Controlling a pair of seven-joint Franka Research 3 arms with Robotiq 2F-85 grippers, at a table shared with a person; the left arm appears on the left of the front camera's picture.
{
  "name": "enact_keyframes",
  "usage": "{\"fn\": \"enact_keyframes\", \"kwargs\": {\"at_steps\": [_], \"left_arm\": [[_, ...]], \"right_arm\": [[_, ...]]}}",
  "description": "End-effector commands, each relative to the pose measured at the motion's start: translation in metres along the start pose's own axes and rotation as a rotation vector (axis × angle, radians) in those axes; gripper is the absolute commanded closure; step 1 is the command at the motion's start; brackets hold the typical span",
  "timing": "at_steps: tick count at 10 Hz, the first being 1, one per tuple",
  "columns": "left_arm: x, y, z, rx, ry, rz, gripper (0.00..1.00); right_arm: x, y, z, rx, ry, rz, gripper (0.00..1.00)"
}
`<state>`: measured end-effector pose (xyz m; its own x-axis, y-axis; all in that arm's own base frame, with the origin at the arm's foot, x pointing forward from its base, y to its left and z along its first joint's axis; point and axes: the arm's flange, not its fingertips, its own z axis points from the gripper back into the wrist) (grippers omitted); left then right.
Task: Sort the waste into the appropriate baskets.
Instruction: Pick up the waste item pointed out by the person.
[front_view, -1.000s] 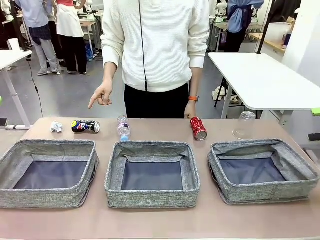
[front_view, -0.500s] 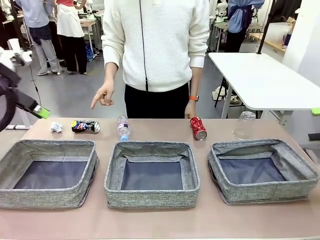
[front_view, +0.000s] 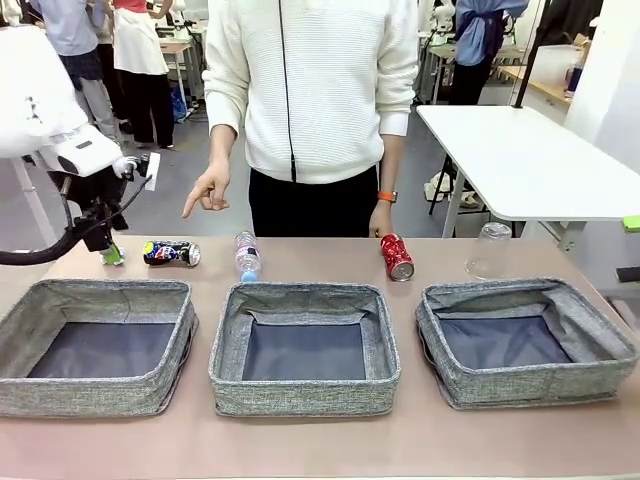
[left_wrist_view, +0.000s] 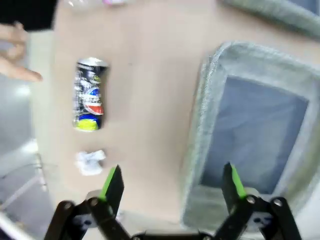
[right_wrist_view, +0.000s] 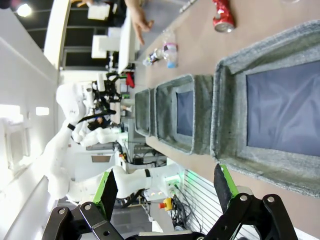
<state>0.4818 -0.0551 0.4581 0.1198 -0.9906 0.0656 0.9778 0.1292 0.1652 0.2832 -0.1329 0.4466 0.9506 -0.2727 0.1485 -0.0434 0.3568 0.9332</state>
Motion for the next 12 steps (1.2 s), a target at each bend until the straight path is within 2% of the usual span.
{"fn": "enact_keyframes", "kwargs": {"at_steps": [1,2,5,6,7,8,9,11,12], "left_arm": [[-0.017,-0.017,0.009,0.632,-0.05,-0.261,0.0],[0.0,0.0,0.0,0.0,0.0,0.0,0.0],[0.0,0.0,0.0,0.0,0.0,0.0,0.0],[-0.001,-0.006,-0.003,0.045,0.028,-0.047,0.0],[0.001,-0.001,-0.011,0.142,0.085,0.001,0.0],[0.004,0.014,-0.017,0.133,0.064,-0.017,0.0],[0.008,0.035,-0.027,0.149,0.083,0.002,0.0],[0.024,0.068,-0.05,0.122,0.054,-0.078,0.0],[0.029,0.076,-0.059,0.16,0.093,-0.128,0.0]], "right_arm": [[0.003,0.001,0.001,0.015,-0.002,0.027,0.0],[0.003,0.001,0.001,0.015,-0.002,0.027,0.0],[0.003,0.001,0.001,0.015,-0.002,0.027,0.0],[0.003,0.001,0.001,0.015,-0.002,0.027,0.0],[0.003,0.001,0.001,0.015,-0.002,0.027,0.0],[0.003,0.001,0.001,0.015,-0.002,0.027,0.0],[0.003,0.001,0.001,0.015,-0.002,0.027,0.0],[0.003,0.001,0.001,0.015,-0.002,0.027,0.0],[0.003,0.001,0.001,0.015,-0.002,0.027,0.0]]}}
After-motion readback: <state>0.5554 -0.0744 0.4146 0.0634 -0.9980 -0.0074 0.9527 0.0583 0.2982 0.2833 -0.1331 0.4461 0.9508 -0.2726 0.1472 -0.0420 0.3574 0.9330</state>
